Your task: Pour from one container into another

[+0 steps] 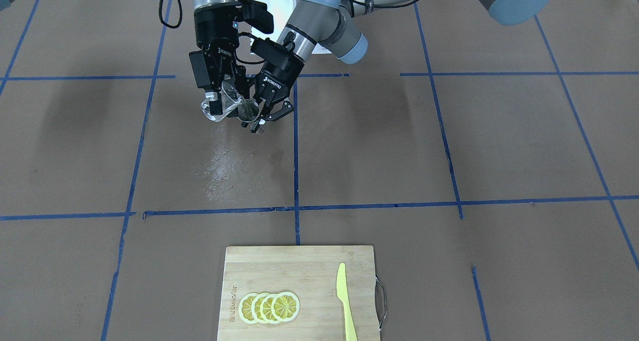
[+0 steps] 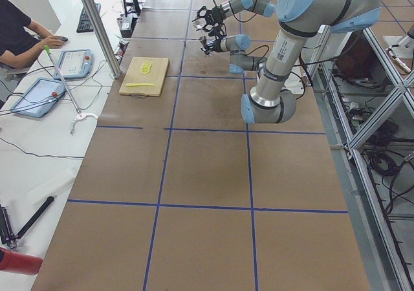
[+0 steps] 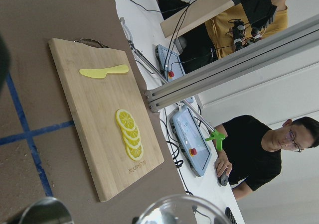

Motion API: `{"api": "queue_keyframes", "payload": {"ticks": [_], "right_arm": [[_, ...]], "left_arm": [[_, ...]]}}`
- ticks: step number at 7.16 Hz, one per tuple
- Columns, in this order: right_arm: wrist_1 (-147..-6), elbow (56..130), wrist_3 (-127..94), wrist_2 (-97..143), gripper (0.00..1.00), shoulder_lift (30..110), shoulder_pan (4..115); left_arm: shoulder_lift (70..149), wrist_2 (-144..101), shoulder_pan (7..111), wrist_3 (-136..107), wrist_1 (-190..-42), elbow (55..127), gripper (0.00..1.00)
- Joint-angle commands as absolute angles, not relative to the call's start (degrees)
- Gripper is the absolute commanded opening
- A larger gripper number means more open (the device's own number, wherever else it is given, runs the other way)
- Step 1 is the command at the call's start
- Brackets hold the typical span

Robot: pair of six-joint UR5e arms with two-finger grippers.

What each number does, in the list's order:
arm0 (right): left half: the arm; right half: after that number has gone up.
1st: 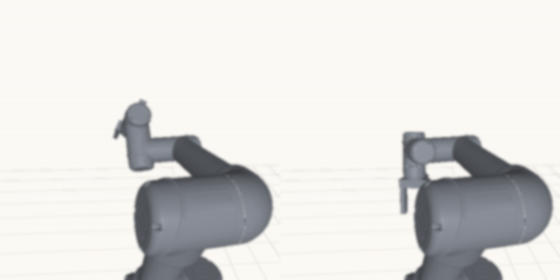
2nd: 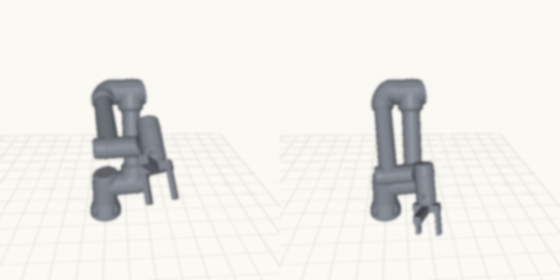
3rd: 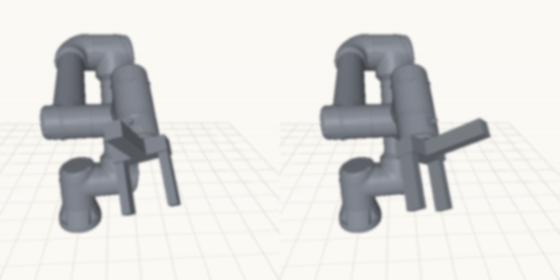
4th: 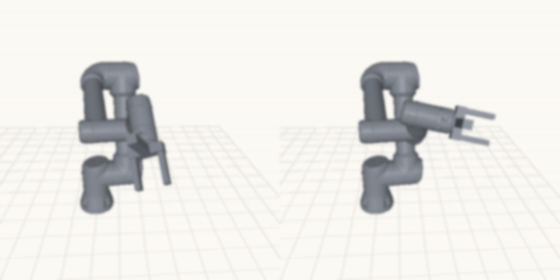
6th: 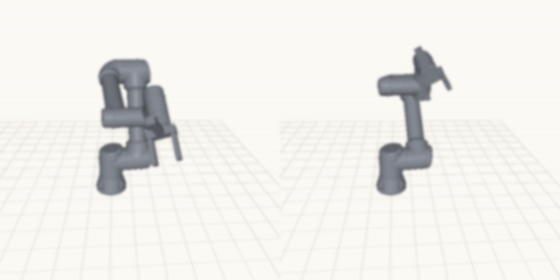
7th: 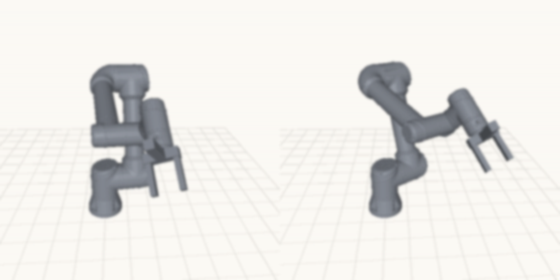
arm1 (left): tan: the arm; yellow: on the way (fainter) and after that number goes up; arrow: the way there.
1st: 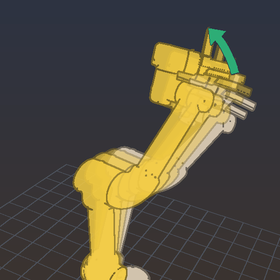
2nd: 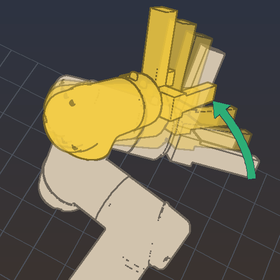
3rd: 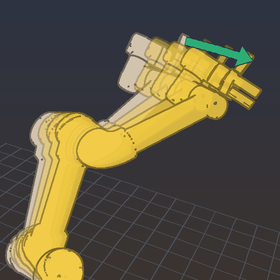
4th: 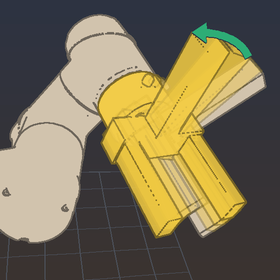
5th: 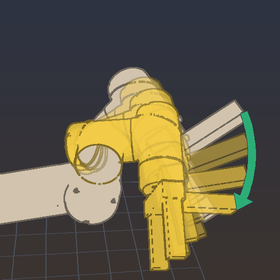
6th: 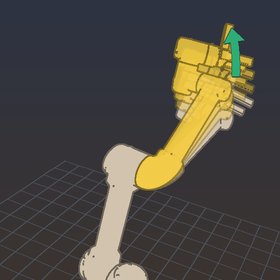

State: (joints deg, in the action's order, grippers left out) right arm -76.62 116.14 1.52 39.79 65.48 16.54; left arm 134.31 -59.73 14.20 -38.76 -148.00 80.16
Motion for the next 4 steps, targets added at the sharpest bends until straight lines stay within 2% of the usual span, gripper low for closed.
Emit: {"api": "queue_keyframes", "payload": {"ticks": [1,4], "right_arm": [[-76.6,116.1,3.1,39.0,0.00,65.5,16.3],[-76.7,116.1,6.0,38.1,0.00,65.4,16.4]], "left_arm": [[134.4,-59.7,14.2,-38.8,-148.0,80.2,0.00],[134.3,-59.8,14.2,-38.7,-148.0,80.2,0.00]]}}
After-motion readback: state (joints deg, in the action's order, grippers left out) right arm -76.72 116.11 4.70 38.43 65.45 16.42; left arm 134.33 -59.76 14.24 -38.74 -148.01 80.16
